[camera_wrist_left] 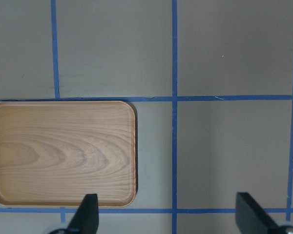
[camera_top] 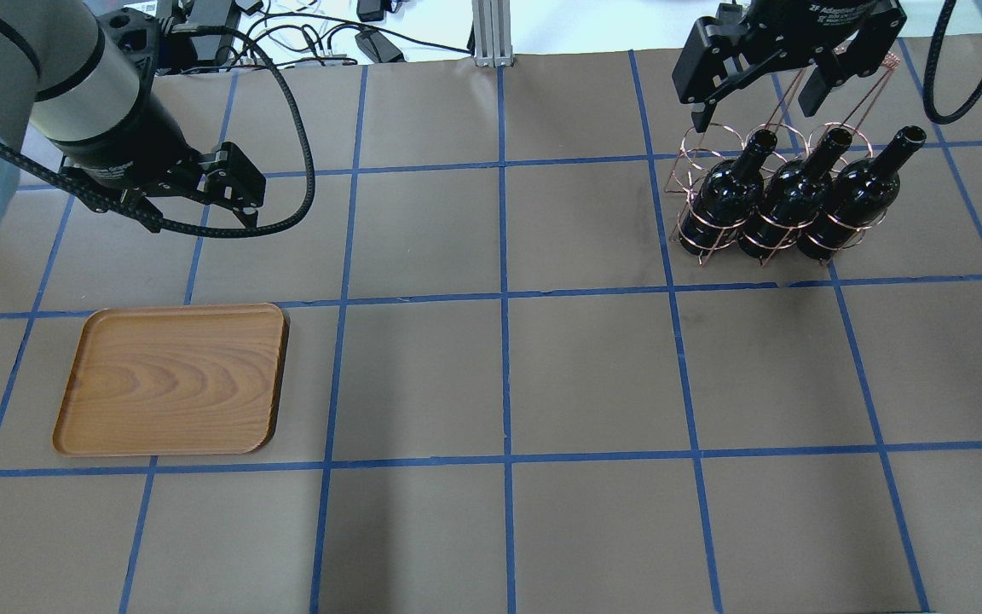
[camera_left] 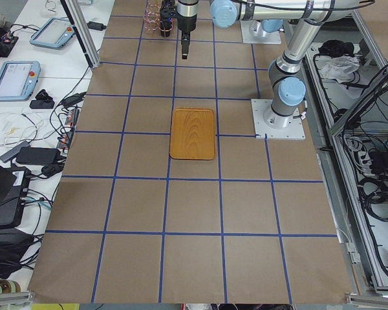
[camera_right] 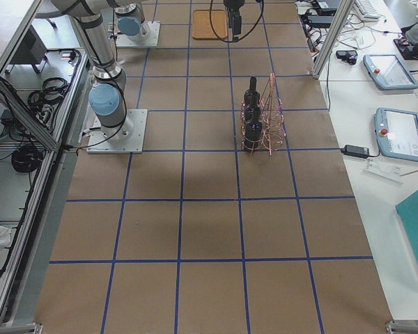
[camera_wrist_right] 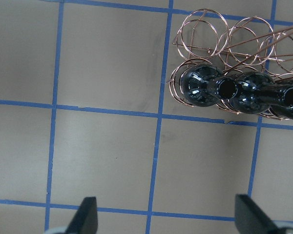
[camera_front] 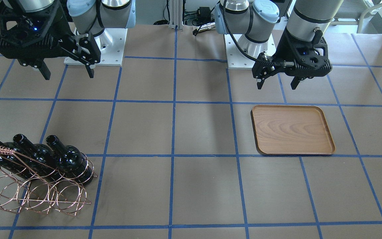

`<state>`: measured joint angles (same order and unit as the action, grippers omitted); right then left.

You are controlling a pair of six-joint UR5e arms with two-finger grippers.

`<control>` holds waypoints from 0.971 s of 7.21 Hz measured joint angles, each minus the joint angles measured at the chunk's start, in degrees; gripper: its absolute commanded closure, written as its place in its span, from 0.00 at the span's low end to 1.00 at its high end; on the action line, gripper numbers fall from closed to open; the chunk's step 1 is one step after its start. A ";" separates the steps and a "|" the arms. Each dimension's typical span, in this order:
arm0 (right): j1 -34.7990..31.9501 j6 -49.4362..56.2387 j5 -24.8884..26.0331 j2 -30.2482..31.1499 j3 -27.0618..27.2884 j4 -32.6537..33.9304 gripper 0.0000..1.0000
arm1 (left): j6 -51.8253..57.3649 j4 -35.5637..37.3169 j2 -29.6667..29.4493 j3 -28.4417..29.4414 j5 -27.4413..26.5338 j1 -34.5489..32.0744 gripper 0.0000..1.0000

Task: Take wine from basket and place on tray
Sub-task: 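Move the right gripper down over the wine bottles in the copper rack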

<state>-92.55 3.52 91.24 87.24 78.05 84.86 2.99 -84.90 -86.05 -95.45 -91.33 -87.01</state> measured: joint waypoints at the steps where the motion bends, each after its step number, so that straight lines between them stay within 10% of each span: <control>1: 0.01 0.02 0.15 0.10 0.13 -0.11 0.00 | 0.00 0.00 -0.01 0.00 0.01 0.00 0.00; 7: 0.84 -1.32 2.76 1.09 1.02 -1.33 0.00 | 0.00 0.00 -0.09 0.00 -0.02 0.00 0.00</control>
<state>-91.70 2.20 94.00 88.33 79.07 83.53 2.99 -84.90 -86.13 -95.45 -91.35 -87.01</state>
